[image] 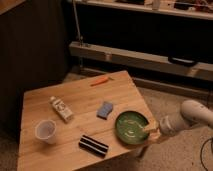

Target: Pick up the ceramic bowl

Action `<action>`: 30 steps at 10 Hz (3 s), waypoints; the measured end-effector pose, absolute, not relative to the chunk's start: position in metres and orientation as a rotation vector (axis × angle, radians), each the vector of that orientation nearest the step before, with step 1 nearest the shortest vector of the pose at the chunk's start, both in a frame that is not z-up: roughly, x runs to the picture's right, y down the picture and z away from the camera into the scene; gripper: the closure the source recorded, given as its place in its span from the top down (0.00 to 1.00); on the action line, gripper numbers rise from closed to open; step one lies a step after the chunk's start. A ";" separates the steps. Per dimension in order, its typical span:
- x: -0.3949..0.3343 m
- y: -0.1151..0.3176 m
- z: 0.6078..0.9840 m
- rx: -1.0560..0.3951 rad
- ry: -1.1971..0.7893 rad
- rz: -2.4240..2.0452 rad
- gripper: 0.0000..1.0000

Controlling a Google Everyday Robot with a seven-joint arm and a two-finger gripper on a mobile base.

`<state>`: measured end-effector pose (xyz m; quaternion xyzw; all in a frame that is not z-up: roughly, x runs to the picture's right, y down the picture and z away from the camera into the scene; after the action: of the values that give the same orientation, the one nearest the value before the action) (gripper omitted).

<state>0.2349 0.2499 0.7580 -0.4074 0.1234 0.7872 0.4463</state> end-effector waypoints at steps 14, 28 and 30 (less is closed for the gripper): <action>0.225 0.254 0.770 -0.884 0.356 1.975 0.38; 0.222 0.246 0.769 -0.886 0.378 1.998 0.00; 0.224 0.228 0.752 -0.906 0.335 2.022 0.00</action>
<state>0.2244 0.2278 0.7519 -0.3639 0.1346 0.8124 0.4353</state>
